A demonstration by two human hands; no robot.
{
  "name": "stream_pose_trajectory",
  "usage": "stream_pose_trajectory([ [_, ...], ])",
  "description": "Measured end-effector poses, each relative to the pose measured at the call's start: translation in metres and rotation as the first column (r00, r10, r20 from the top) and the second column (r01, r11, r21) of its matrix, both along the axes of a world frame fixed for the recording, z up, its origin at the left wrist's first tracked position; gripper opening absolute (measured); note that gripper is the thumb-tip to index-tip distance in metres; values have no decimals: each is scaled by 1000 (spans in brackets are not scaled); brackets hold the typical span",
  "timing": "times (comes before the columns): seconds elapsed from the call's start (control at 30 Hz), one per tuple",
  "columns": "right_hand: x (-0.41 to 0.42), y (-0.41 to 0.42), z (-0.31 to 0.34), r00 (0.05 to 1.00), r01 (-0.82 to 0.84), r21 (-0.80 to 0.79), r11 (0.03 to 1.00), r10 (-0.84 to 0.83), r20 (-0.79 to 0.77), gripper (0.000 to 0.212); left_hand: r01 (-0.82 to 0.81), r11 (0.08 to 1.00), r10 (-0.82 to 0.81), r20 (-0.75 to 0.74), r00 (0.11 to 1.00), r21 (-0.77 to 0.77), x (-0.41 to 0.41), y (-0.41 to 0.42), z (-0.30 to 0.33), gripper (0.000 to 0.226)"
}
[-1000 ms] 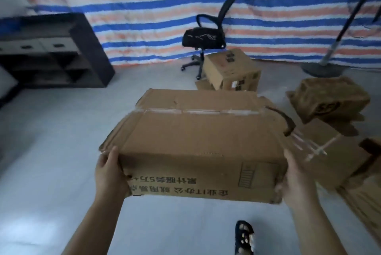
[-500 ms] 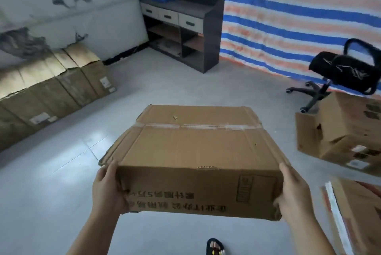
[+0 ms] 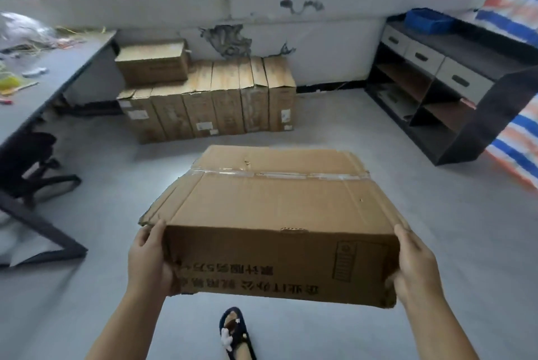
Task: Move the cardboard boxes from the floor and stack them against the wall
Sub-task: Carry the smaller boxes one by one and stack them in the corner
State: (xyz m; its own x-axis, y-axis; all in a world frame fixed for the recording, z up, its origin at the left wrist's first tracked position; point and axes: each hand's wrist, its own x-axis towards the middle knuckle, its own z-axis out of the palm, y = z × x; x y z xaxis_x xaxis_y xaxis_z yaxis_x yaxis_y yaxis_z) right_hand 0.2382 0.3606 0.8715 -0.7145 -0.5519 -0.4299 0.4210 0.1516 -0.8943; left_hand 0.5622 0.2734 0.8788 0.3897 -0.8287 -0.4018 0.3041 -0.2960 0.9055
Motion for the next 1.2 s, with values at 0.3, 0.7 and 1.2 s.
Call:
stream_pose_trajectory([
  [0.3, 75, -229, 12, 990, -132, -25, 991, 131, -61, 33, -119, 991, 113, -97, 989, -59, 96, -187, -1, 12],
  [0.7, 143, -507, -5, 954, -298, -51, 953, 294, -62, 33, -301, 948, 292, -89, 952, -101, 167, -418, -16, 13],
  [1.2, 212, -920, 18, 891, -454, -103, 885, 452, -45, 35, -483, 873, 460, -209, 863, -74, 227, -757, -16, 16],
])
